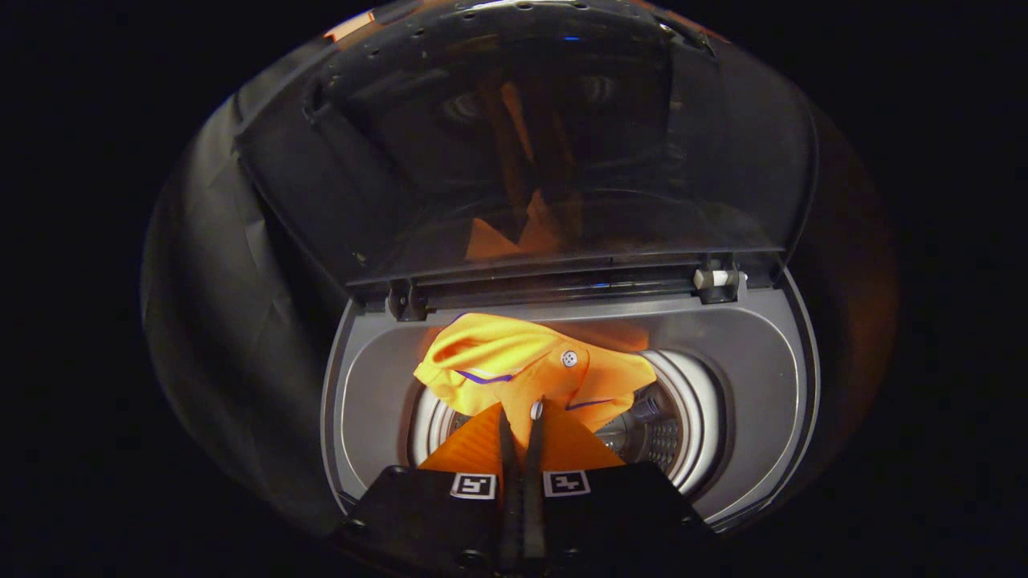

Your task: Put the clothes into the washing machine and then close the washing machine lid.

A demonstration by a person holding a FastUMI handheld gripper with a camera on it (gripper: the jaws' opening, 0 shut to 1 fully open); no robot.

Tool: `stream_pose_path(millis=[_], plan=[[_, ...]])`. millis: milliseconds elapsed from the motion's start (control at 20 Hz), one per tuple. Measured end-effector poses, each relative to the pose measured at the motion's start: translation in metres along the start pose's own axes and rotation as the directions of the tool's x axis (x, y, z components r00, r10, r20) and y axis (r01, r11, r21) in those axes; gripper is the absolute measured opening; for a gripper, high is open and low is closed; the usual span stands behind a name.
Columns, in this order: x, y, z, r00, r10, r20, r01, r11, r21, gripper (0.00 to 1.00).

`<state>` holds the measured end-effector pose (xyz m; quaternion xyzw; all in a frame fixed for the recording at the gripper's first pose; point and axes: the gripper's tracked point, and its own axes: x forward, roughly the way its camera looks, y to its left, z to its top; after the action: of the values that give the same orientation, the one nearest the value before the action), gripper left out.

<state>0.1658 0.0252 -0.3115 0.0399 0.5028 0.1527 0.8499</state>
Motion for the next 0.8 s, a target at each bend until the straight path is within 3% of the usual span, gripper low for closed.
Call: stream_pose_path(millis=[400, 450, 750, 800], plan=[[0.018, -0.019, -0.023, 0.996, -0.039, -0.076, 0.044, 0.997, 0.056, 0.08], [0.018, -0.019, -0.026, 0.996, -0.036, -0.085, 0.041, 0.997, 0.058, 0.12], [0.009, -0.020, -0.025, 0.995, -0.049, -0.082, 0.052, 0.998, 0.034, 1.00], [0.011, -0.019, -0.025, 0.996, -0.048, -0.078, 0.050, 0.998, 0.031, 0.99]])
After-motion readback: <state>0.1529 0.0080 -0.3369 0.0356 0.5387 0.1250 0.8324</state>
